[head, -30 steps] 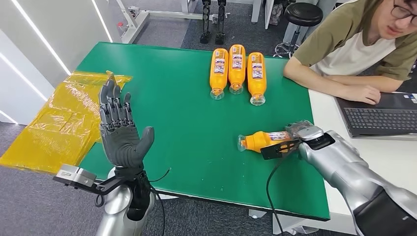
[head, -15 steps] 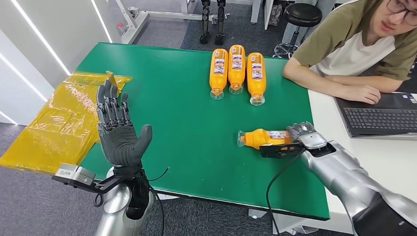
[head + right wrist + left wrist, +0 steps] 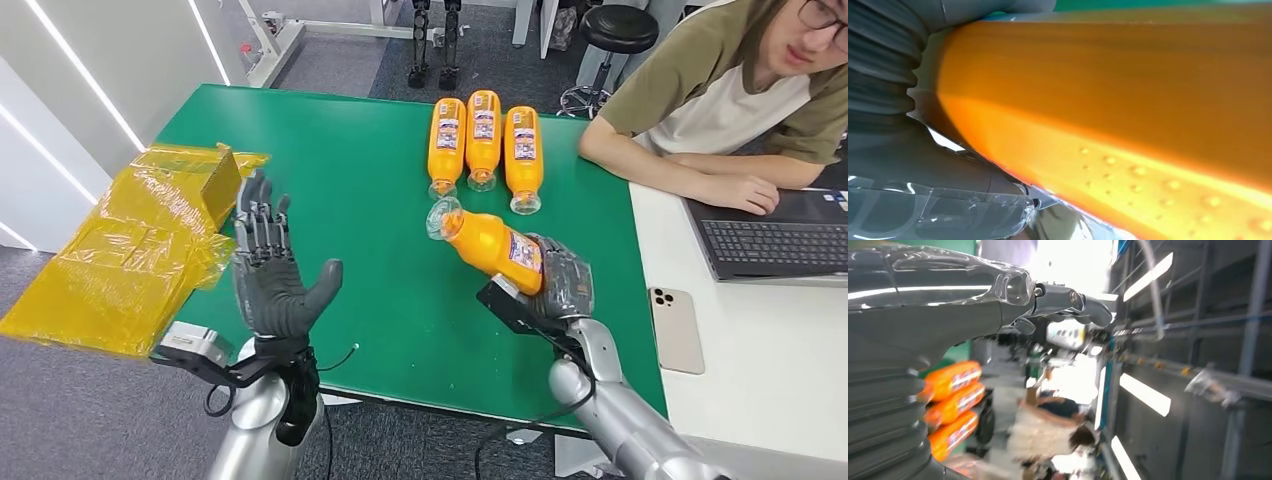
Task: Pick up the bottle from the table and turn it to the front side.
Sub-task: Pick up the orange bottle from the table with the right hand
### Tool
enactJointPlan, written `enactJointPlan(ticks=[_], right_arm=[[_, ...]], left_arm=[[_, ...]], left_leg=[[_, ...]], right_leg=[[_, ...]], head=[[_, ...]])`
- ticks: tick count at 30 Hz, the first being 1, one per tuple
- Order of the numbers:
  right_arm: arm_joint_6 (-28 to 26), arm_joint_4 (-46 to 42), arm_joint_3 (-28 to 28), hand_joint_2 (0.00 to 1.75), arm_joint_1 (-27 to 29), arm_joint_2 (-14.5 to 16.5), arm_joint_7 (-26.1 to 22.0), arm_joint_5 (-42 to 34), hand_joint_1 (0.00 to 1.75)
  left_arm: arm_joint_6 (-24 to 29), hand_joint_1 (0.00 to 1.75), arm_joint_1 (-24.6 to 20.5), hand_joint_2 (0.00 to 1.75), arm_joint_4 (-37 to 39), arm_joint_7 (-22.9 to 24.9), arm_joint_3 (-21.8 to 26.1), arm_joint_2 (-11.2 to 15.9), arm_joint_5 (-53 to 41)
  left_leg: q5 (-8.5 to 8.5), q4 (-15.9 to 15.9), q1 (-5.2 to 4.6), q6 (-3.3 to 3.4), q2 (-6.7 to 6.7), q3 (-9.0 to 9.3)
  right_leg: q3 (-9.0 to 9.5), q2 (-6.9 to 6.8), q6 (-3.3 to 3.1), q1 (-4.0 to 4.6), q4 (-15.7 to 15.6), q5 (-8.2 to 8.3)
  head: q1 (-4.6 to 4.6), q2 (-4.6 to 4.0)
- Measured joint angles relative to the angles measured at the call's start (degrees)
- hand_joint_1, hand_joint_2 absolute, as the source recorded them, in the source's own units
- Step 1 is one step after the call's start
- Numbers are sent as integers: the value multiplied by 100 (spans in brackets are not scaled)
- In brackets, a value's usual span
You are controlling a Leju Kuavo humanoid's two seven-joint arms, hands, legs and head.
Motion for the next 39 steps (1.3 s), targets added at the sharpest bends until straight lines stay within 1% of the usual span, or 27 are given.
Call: enactJointPlan(ticks=[2, 4, 5, 7, 9, 13, 16, 19, 21, 26, 31, 35, 39], right_arm=[[-17, -526, -647, 175, 389, 174, -564, -13, 168], [-17, -995, -1245, 175, 716, 374, -1080, -103, 170], [-17, -1193, -1494, 175, 847, 467, -1255, -150, 171], [-17, -1513, -1875, 175, 1066, 623, -1462, -233, 172], [-16, -1794, -2126, 175, 1280, 746, -1590, -294, 175], [-14, -2375, -2312, 175, 1781, 999, -1743, -37, 174], [-13, -2653, -2277, 175, 2052, 1146, -1572, 257, 173], [-9, -2694, -2055, 175, 2152, 1160, -1089, 332, 174], [-5, -2656, -1777, 175, 2185, 1140, -752, 360, 175], [143, -2599, -1193, 175, 2190, 1099, -90, 557, 175], [342, -2617, -893, 175, 2190, 1025, 510, 973, 175], [438, -2659, -724, 175, 2246, 921, 637, 1183, 175], [496, -2659, -552, 175, 2375, 820, 498, 1222, 175]], left_arm=[[-480, 0, -74, 175, 298, 7, -95, -3, 93], [-1016, 0, -127, 175, 555, 8, -204, -7, 190], [-1198, 0, -143, 175, 653, 8, -253, -10, 225], [-1420, 0, -177, 175, 817, 7, -329, -16, 254], [-1642, 0, -211, 175, 963, 7, -409, -26, 241], [-2050, 0, -300, 175, 1200, 8, -645, -38, 106], [-2321, 0, -354, 175, 1288, 7, -823, -44, 42], [-2614, 0, -375, 175, 1305, 7, -923, -46, 100], [-2750, 0, -388, 175, 1305, 7, -983, -46, 106], [-2775, 0, -394, 175, 1326, 4, -1015, -58, 39], [-2764, 0, -393, 175, 1363, 7, -1002, -67, 21], [-2772, 0, -395, 175, 1367, 56, -998, -69, 51], [-2756, 0, -433, 175, 1387, 61, -981, -80, 62]], left_leg=[[0, 0, -1, 0, -3, -3], [-1, 0, -2, 0, -3, -4], [-1, 0, -2, 0, -3, -4], [-1, 0, -3, 0, -3, -4], [-1, 0, -3, 0, -5, -4], [-3, 0, -3, 0, 9, -3], [-4, -1, -2, 0, 9, -3], [-3, -3, -1, 0, 10, -3], [-3, -3, -2, 0, 12, -2], [-2, -3, -2, -1, 12, -1], [-2, -2, -2, -1, 13, -1], [-3, -2, -2, 0, 12, -1], [-3, -2, -2, 0, 11, -4]], right_leg=[[-1, -2, 0, -1, -1, 0], [-2, -4, 0, -2, -1, 0], [-3, -3, 0, -2, -1, 0], [-4, -3, 1, -3, -2, -1], [-4, -6, 2, -3, -3, -1], [-8, 9, 1, -3, -3, -1], [-10, 10, 0, -2, -2, -2], [-10, 11, 0, -1, -2, -2], [-10, 14, -1, -1, -2, -1], [-10, 14, -1, -2, -2, -1], [-10, 15, -2, -2, -2, 0], [-11, 15, -2, -2, -3, -1], [-11, 12, -1, -2, -3, -1]], head=[[0, 0], [0, 0], [-1, 0], [0, 0], [1, 0], [-1, 0], [-1, 0], [-1, 0], [0, 0], [1, 0], [0, 0], [0, 0], [-1, 0]])
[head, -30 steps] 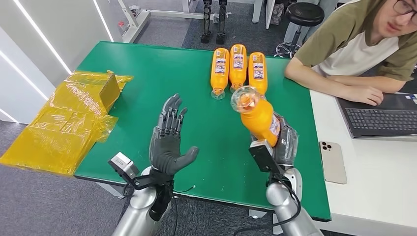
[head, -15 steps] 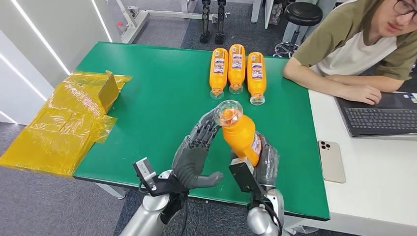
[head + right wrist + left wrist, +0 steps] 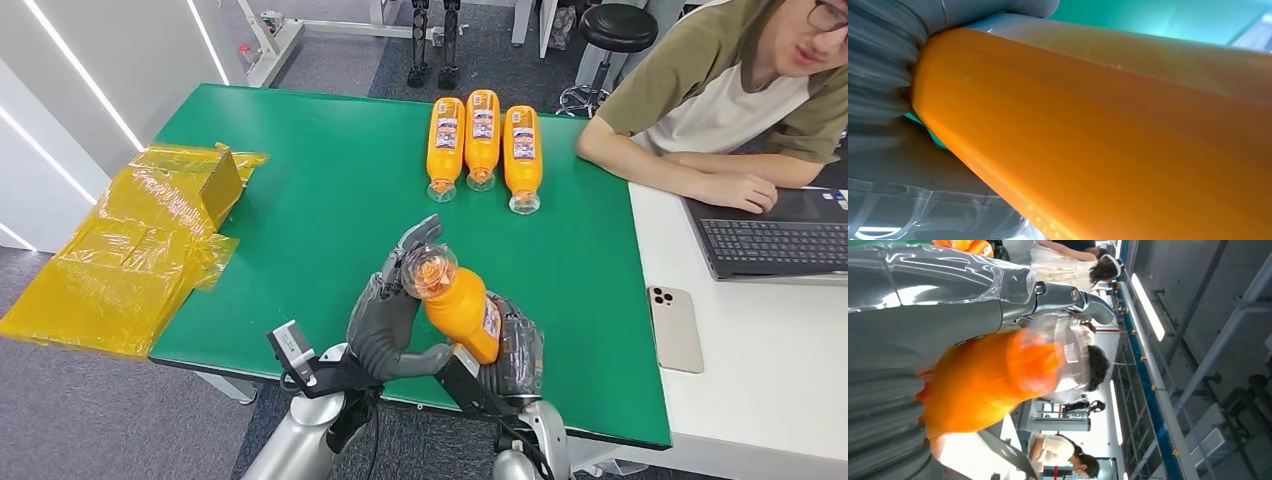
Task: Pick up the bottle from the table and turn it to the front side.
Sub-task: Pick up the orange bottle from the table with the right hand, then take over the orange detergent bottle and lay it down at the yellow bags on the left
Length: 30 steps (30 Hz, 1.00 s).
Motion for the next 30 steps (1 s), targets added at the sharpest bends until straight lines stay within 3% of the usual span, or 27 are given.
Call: enactJointPlan(ticks=[8, 27, 28, 30], right_arm=[[-453, 64, 120, 175, 14, -65, -469, -222, 175], [180, 176, 502, 175, -105, -342, -34, 284, 175], [231, 172, 514, 175, -106, -356, -12, 317, 175], [327, 163, 518, 175, -110, -381, 25, 362, 175]], left_arm=[[73, 0, -12, 175, 60, 1, 5, -9, 23], [405, 0, -46, 175, 285, 339, 46, -10, -333], [454, 24, -51, 175, 307, 357, 48, -11, -392], [532, 111, -60, 175, 351, 388, 49, -13, -471]], left_leg=[[1, 0, 0, 0, 2, 2], [0, 0, 0, 0, 2, 2], [0, 0, 0, 0, 2, 2], [0, 0, 0, 0, 2, 2]], right_leg=[[1, 2, 0, 0, 0, 1], [0, 3, -1, 0, 0, 1], [0, 3, -1, 0, 0, 1], [0, 3, -1, 0, 0, 1]], head=[[0, 0], [-1, 0], [0, 0], [1, 0]])
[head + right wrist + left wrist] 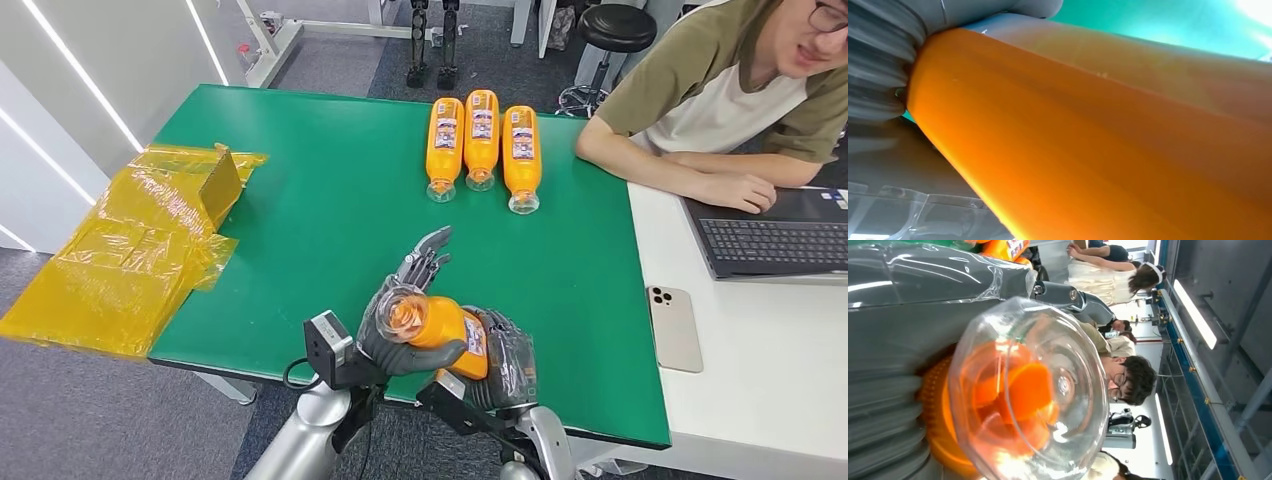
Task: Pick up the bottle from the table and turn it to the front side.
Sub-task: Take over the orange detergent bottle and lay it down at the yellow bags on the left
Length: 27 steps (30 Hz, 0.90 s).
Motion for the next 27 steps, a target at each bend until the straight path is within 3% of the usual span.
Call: enactJointPlan(ticks=[1, 2, 15, 16, 20, 27], right_arm=[[43, -8, 1, 175, -1, -9, 19, 22, 175], [89, -16, 1, 175, -3, -17, 42, 43, 175], [314, -245, -21, 175, 44, -66, 247, 322, 175], [306, -268, -27, 175, 58, -67, 252, 354, 167], [210, -332, -37, 175, 116, -66, 244, 442, 3], [-753, -476, 18, 175, 237, 26, -387, -126, 0]], left_arm=[[32, 154, -4, 175, 22, 9, 0, -1, -20], [61, 175, -8, 175, 42, 15, 1, -2, -31], [123, 175, -9, 175, 76, -79, 15, -4, 49], [123, 175, -9, 175, 76, -92, 15, -4, 54], [130, 175, -10, 175, 76, -114, 15, -5, 83], [396, 175, -46, 175, 65, -118, 11, -14, 61]], left_leg=[[0, 0, 0, 0, 0, 0], [0, 0, 0, 0, 0, 0], [0, 0, 0, 0, 0, 0], [0, 0, 0, 0, 0, 0], [0, 0, 0, 0, 0, 0], [0, 0, 0, 0, 1, 1]], right_leg=[[0, 0, 0, 0, 0, 0], [0, 0, 0, 0, 0, 0], [0, 1, 0, 0, 0, 0], [0, 1, 0, 0, 0, 0], [0, 1, 0, 0, 0, 0], [1, 1, 0, 0, 0, 0]], head=[[0, 0], [0, 0], [0, 0], [-1, 0], [-1, 0], [-1, 0]])
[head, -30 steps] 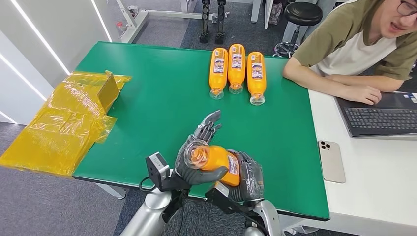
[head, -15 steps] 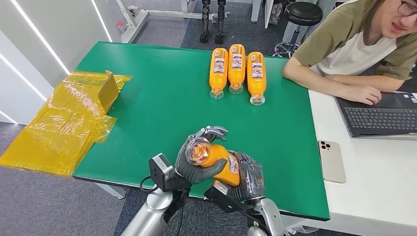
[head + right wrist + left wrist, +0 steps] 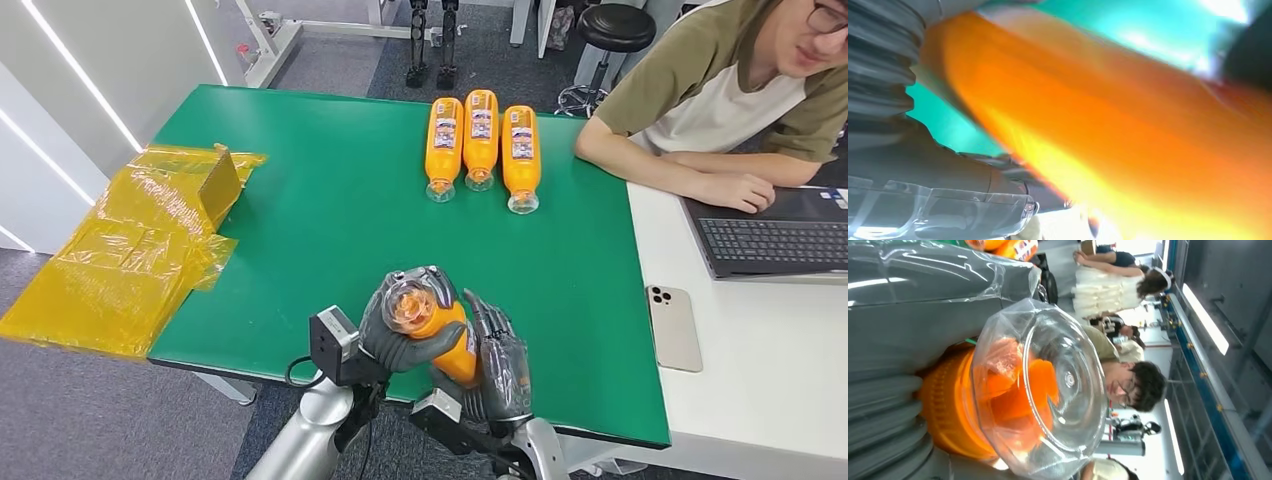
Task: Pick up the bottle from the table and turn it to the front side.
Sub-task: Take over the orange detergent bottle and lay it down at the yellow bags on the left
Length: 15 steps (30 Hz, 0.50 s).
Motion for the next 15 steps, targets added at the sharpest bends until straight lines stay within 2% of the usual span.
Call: enactJointPlan(ticks=[3, 5, 9, 13, 15], right_arm=[[-66, -123, -28, 175, 41, 57, -200, -123, 0], [-77, -336, -202, 175, 166, 189, -685, -239, 0], [-85, -1018, -898, 175, 524, 560, -1797, -708, 0], [-85, -1760, -1507, 175, 941, 711, -2068, -1090, 0], [-85, -2097, -1733, 175, 1153, 750, -2079, -1237, 0]], left_arm=[[146, 175, -10, 175, -16, 35, -2, -3, -52], [500, 175, -15, 175, -41, 134, -5, 3, -249], [1793, 175, -99, 175, -107, 550, -7, 46, -1177], [3287, 175, -272, 175, -117, 1118, 12, 287, -2745], [3817, 175, -373, 175, -119, 1403, 49, 486, -3483]], left_leg=[[0, 0, 0, 0, -1, 0], [0, 0, 0, 0, -1, 0], [0, -1, 1, 0, -4, -1], [0, -1, 1, 0, -4, -2], [0, -1, 1, 0, -5, -2]], right_leg=[[1, -2, 0, 0, 0, 0], [0, -1, 0, 0, 0, 0], [1, -6, 0, 1, 0, -1], [3, -7, 0, 0, 1, -1], [3, -7, 0, 0, 1, -1]], head=[[1, 0], [0, 0], [0, 0], [1, 0], [1, 0]])
